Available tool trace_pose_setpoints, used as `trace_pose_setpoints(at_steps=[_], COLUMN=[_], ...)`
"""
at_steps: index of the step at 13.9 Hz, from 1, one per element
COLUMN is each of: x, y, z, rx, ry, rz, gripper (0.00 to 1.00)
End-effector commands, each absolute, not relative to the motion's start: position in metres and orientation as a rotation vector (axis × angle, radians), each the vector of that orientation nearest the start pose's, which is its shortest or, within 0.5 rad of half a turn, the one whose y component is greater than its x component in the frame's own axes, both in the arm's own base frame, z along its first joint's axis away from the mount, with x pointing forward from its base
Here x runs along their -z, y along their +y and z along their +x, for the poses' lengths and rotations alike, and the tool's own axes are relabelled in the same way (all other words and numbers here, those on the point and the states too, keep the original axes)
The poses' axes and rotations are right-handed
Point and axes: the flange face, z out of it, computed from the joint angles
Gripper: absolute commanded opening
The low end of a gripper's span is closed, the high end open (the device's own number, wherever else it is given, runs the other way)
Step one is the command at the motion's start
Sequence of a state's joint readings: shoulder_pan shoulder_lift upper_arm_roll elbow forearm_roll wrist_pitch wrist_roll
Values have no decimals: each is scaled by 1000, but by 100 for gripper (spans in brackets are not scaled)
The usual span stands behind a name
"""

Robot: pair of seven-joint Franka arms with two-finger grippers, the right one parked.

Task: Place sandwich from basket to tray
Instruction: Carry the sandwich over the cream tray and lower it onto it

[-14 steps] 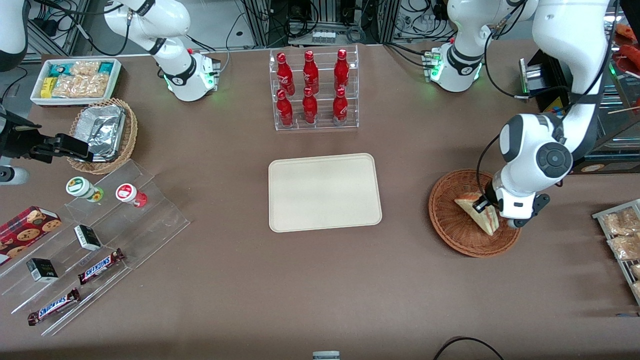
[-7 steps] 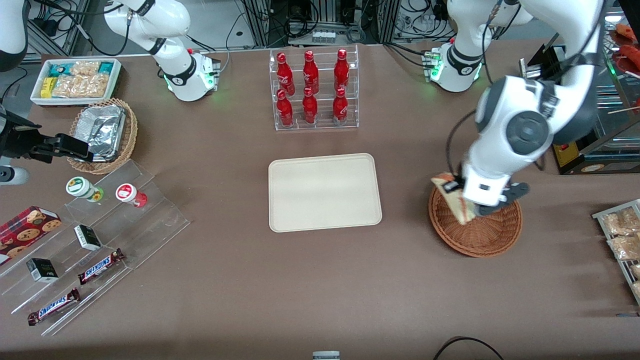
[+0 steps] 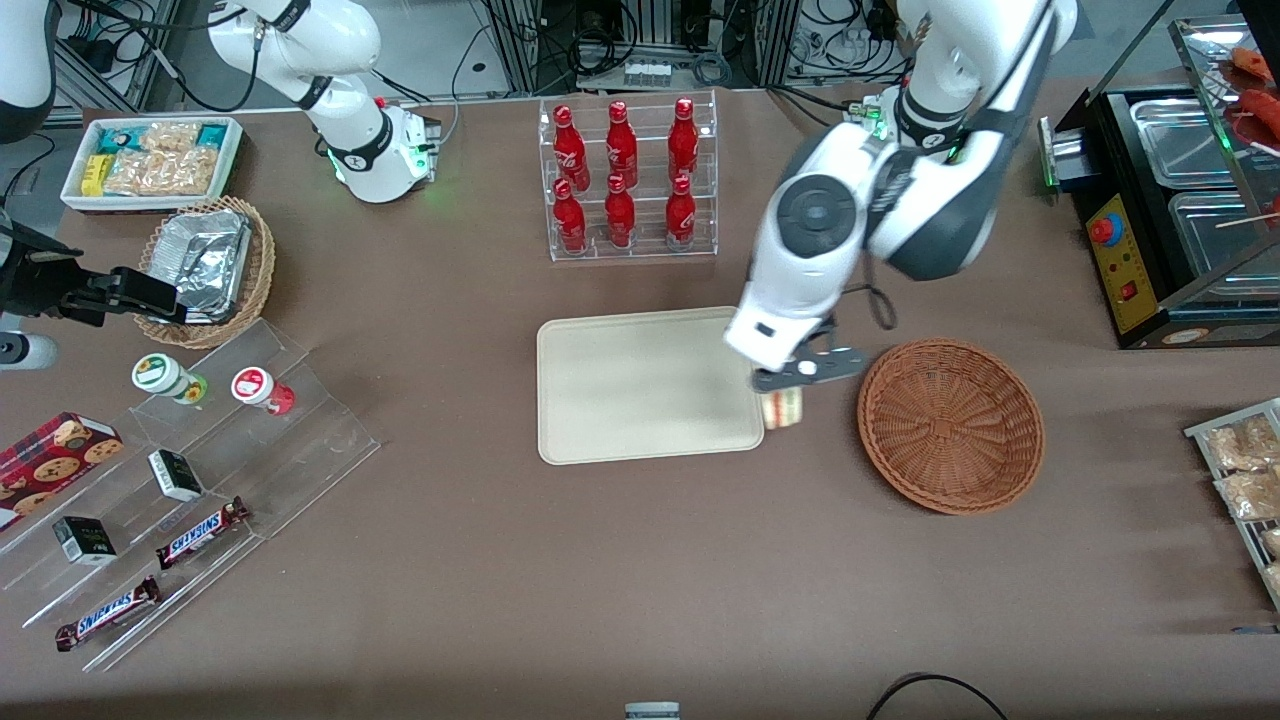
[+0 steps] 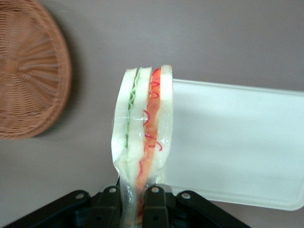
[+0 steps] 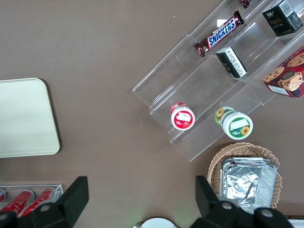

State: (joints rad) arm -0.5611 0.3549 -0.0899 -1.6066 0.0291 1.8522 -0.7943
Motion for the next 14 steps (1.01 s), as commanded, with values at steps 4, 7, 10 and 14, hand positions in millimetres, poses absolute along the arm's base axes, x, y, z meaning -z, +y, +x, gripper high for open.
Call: trace_pose_setpoints(at_steps=[4, 7, 10, 14], x=[-338, -300, -275, -251], y=[-471, -491, -501, -522], z=[506, 494, 495, 481], rx=[-154, -169, -142, -111], ry=[-47, 3, -40, -76], rz=[-3049, -3040, -3074, -3096], gripper=[0, 0, 0, 0])
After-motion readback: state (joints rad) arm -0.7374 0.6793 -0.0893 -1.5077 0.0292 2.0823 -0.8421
